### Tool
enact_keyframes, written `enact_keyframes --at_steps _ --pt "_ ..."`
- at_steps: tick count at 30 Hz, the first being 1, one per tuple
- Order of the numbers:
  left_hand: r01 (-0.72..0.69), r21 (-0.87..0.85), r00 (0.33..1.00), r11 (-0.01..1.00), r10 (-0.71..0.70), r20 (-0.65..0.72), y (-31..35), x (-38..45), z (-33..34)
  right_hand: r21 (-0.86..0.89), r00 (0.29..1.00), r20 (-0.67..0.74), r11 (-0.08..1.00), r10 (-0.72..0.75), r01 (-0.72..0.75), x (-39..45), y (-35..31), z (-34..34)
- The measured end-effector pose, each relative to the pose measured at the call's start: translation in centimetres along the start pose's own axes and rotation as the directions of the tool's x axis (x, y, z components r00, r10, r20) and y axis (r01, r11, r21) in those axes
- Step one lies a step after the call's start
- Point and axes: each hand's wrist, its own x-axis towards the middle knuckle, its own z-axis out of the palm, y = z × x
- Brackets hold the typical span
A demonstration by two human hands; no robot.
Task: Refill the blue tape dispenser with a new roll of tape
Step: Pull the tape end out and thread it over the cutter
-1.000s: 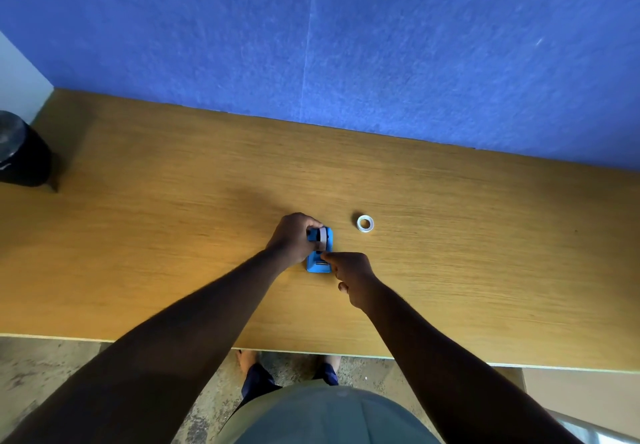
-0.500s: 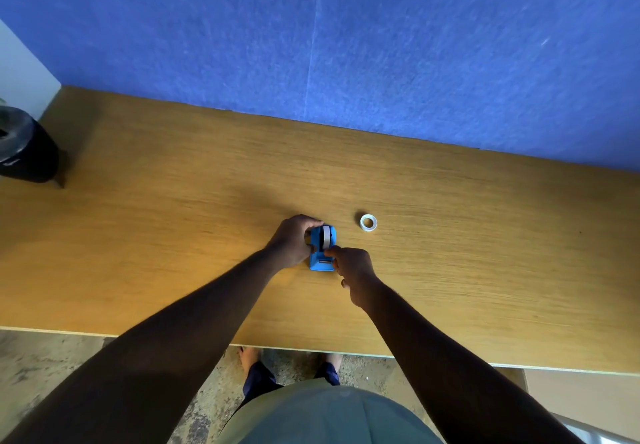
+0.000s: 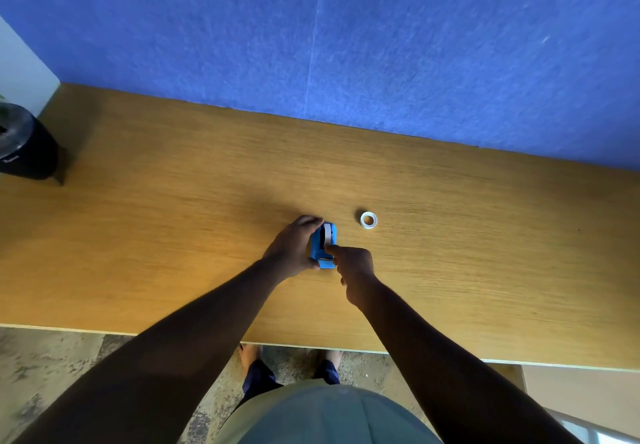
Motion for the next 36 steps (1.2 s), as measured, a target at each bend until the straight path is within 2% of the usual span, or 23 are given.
enact_keyframes --at_steps 10,29,36 --pt "-0.026 0.048 0.999 0.998 0.028 -0.043 0.1 -0.3 0.4 0.037 0.997 -0.07 0.999 0.03 -0.027 -0.5 1.5 0.3" --pt "0.007 0.009 0.998 1.0 -0.007 -0.055 0.2 -0.3 0.5 0.038 0.985 -0.145 0.996 0.088 -0.084 0.1 3.0 0.7" --pt "0.007 0.011 0.998 1.0 -0.006 -0.061 0.2 -0.4 0.5 0.077 0.983 -0.124 0.99 0.131 -0.122 0.5 3.9 0.9"
